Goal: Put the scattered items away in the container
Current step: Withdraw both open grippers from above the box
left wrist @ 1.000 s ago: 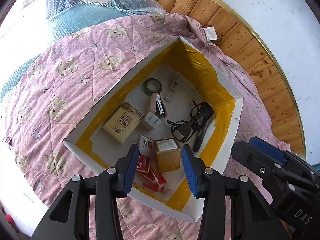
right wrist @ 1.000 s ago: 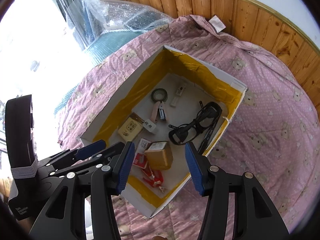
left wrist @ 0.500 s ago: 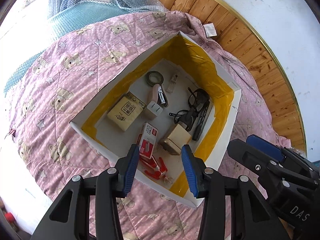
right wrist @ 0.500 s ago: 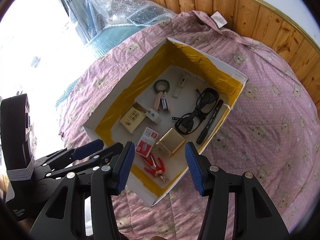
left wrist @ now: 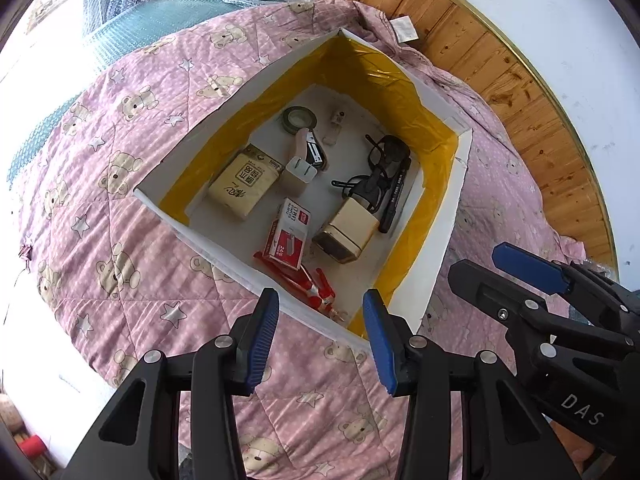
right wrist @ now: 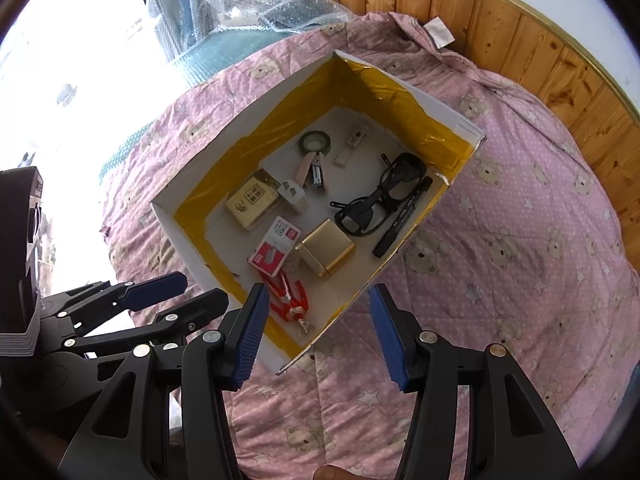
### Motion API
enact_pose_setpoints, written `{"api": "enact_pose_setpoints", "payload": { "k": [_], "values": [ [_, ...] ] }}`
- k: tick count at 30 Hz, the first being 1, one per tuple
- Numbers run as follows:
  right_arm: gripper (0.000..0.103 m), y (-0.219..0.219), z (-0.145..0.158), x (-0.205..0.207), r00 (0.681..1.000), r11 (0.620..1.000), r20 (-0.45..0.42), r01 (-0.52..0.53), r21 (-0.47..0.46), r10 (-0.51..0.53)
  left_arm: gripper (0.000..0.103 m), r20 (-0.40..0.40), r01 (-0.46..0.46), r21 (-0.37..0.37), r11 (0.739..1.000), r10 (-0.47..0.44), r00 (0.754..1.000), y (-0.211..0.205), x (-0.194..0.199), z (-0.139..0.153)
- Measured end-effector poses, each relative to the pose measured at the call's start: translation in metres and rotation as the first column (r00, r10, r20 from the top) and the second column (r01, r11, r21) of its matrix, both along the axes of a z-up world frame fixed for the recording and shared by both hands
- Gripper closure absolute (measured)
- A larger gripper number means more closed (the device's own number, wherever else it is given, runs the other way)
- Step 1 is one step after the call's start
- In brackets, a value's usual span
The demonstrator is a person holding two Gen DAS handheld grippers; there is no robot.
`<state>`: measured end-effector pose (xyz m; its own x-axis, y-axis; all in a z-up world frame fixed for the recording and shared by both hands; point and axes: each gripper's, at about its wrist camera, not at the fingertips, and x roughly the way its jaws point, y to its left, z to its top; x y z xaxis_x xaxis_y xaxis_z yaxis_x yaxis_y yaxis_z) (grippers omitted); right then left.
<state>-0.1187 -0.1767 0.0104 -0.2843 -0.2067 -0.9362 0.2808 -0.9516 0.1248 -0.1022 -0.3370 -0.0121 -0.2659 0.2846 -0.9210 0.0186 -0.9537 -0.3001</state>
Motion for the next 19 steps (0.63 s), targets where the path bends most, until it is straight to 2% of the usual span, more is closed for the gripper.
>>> {"api": "enact_pose_setpoints", "payload": {
  "k": [19],
  "values": [
    [0.046, 0.0019, 0.0026, -0.0025, 0.999, 0.999, -0.031, -0.008, 0.038, 0.009, 0.057, -0.009, 0.018, 0.015, 1.0, -0.018, 1.0, 0.0031, 0.0002, 0.003]
  ]
}}
